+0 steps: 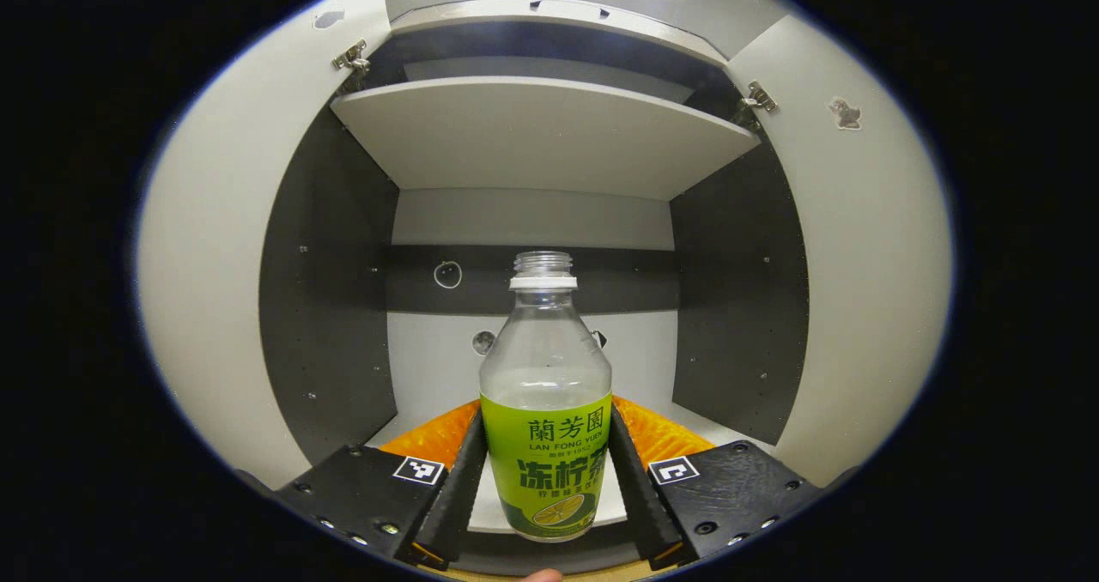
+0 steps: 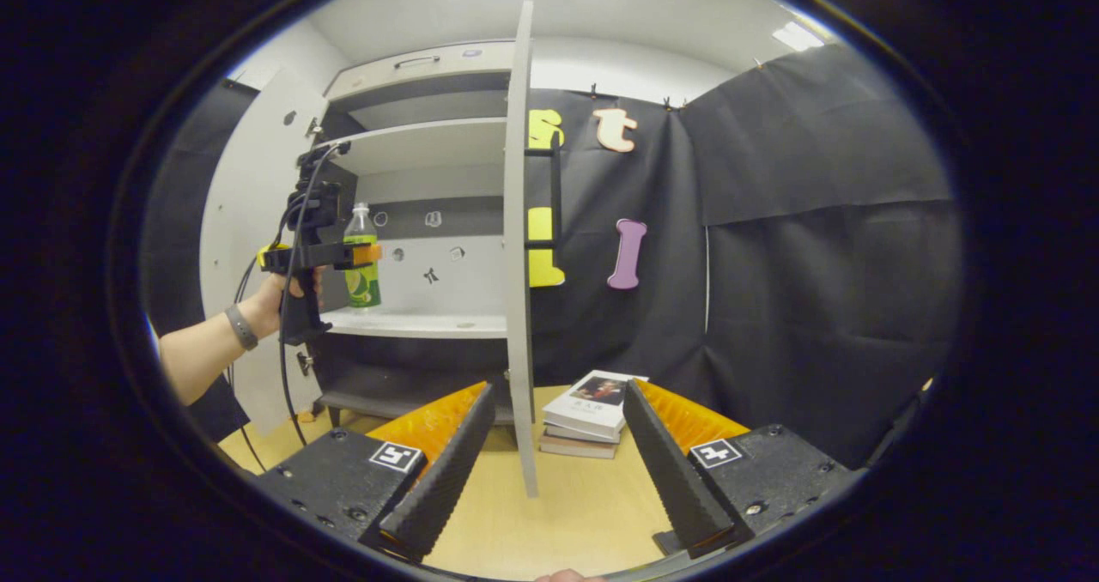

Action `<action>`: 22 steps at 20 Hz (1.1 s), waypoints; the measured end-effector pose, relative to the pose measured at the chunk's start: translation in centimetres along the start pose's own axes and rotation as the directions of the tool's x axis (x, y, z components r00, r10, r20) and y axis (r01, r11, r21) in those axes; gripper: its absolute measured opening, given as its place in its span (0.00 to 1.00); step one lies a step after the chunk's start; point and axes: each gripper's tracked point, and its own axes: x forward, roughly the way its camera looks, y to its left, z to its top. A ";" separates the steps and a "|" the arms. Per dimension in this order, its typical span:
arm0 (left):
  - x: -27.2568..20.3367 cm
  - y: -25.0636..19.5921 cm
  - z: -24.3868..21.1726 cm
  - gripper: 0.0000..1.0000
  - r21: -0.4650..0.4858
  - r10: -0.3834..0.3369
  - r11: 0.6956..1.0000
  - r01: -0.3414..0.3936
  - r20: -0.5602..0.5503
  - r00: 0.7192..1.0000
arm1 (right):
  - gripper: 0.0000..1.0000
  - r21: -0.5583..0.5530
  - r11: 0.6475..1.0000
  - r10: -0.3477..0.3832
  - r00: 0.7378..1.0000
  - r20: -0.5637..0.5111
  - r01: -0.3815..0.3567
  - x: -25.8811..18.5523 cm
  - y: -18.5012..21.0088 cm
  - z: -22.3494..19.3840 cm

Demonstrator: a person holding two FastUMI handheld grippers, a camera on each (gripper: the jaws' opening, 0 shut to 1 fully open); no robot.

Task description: Grasp the bottle in the cabinet with the left hand and place it on the coaster, then close the right door with the right hand and the left door with the left hand.

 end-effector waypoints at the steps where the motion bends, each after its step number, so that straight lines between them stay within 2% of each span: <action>1: -0.9 -0.1 -0.1 0.72 0.007 0.003 1.000 -0.003 0.001 1.000 | 0.99 0.003 1.000 0.024 1.000 0.007 -0.024 -0.2 0.5 0.3; 3: -3.1 -0.2 -0.3 0.71 0.004 0.003 1.000 -0.003 -0.005 1.000 | 0.94 0.002 0.998 0.067 0.997 0.029 -0.067 -0.7 1.2 1.0; 6: -6.7 -0.6 -1.6 0.72 -0.023 0.011 1.000 -0.011 -0.023 1.000 | 0.94 -0.021 0.996 0.092 0.995 0.039 -0.091 -1.0 1.4 1.7; 7: -8.0 -0.8 -2.2 0.72 -0.029 0.014 0.999 -0.015 -0.027 1.000 | 0.99 -0.024 0.994 0.112 0.993 0.041 -0.111 -1.2 1.8 2.0; 11: -12.6 -0.1 -4.9 0.71 -0.013 0.083 0.996 -0.083 -0.037 0.996 | 0.99 -0.051 0.985 0.165 0.985 0.042 -0.163 -1.2 2.7 2.7; 12: -13.8 -0.1 -5.8 0.71 -0.010 0.097 0.995 -0.097 -0.044 0.994 | 0.94 -0.054 0.984 0.170 0.984 0.044 -0.168 -1.3 2.8 2.9; 13: -14.9 -0.2 -6.8 0.68 -0.006 0.109 0.994 -0.109 -0.046 0.993 | 0.94 -0.049 0.983 0.179 0.983 0.045 -0.176 -1.4 3.1 3.1; 14: -15.8 -0.4 -7.8 0.72 -0.005 0.109 0.994 -0.110 -0.044 0.993 | 0.94 -0.042 0.982 0.187 0.981 0.046 -0.186 -1.7 3.4 3.3; 15: -16.8 -0.9 -8.8 0.72 -0.005 0.107 0.994 -0.108 -0.040 0.993 | 0.99 -0.037 0.980 0.199 0.979 0.042 -0.197 -1.8 3.8 3.5; 16: -17.7 -1.3 -9.9 0.71 -0.006 0.113 0.994 -0.113 -0.038 0.993 | 0.99 -0.034 0.978 0.208 0.977 0.036 -0.207 -2.0 4.1 3.9; 19: -19.9 -2.4 -13.9 0.71 -0.016 0.128 0.992 -0.129 -0.055 0.990 | 0.94 -0.049 0.976 0.215 0.976 0.044 -0.213 -2.5 4.1 5.5; 22: -21.9 -3.0 -18.1 0.71 0.010 0.182 0.983 -0.182 -0.072 0.981 | 0.94 -0.074 0.984 0.170 0.981 0.096 -0.164 -2.8 3.5 7.8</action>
